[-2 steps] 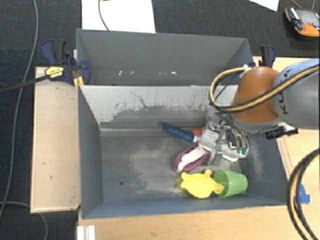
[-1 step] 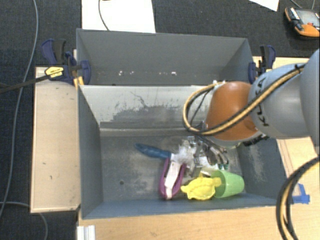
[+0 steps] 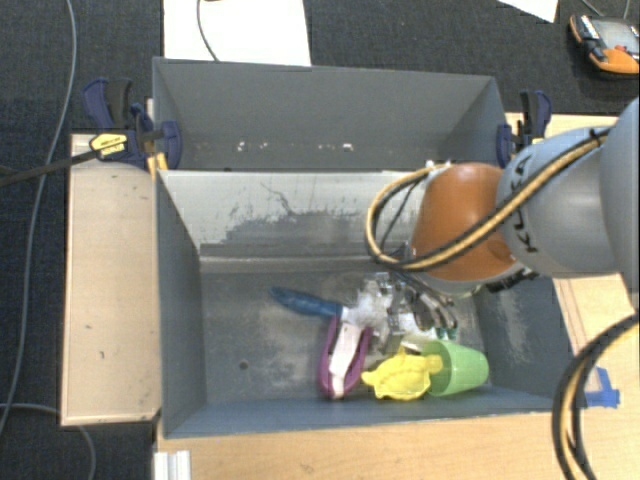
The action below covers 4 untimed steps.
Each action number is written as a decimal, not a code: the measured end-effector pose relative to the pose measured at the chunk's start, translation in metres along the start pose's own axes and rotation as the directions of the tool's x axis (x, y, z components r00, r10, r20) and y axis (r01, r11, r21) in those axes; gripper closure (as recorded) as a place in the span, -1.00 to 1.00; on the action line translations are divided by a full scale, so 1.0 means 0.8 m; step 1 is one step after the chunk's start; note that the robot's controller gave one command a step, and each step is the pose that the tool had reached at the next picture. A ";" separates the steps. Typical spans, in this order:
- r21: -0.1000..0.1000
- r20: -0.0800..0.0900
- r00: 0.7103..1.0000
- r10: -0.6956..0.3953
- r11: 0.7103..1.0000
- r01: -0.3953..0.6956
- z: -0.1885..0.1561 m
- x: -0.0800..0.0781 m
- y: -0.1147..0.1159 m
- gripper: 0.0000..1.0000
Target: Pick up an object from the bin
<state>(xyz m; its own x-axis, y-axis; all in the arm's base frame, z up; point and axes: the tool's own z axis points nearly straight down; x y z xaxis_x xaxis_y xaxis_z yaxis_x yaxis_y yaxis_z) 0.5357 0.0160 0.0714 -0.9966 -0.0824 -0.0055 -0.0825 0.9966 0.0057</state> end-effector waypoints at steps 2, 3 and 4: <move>0.001 -0.002 1.000 0.003 1.000 -0.003 -0.050 0.000 0.000 1.00; 0.001 0.002 1.000 0.006 1.000 -0.006 -0.079 -0.001 0.000 1.00; 0.001 0.000 1.000 0.008 1.000 -0.008 -0.119 -0.001 0.000 1.00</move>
Offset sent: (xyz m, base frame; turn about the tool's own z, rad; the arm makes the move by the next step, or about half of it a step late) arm -0.0013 0.0001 0.0150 0.0013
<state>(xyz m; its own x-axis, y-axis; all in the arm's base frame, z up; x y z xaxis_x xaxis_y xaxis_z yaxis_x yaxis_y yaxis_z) 0.5357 0.0155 0.1667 -0.9972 -0.0740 -0.0056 -0.0741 0.9972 0.0046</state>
